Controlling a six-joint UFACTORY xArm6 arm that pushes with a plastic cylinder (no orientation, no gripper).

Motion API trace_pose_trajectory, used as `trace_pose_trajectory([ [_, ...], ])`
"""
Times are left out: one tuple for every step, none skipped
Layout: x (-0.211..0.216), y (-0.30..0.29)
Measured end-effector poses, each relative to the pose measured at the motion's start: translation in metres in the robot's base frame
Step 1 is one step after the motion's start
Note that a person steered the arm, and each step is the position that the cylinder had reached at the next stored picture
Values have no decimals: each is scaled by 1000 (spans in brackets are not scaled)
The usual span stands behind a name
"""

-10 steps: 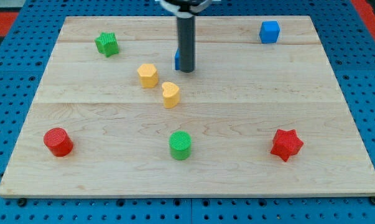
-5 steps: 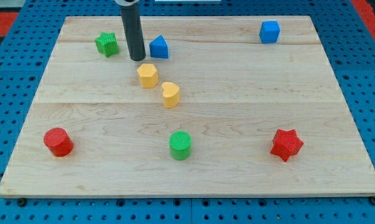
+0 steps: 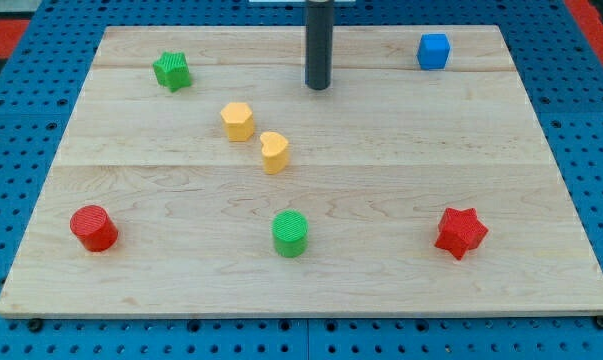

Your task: Move the blue triangle horizontal to the blue cube

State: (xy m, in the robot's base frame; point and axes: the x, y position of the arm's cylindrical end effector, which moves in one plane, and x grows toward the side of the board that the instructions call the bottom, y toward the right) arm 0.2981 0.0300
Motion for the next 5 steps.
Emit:
trace_pose_trajectory([
  [-15,-1],
  [-16,-43],
  [16,-66],
  [32,-131],
  [24,-196],
])
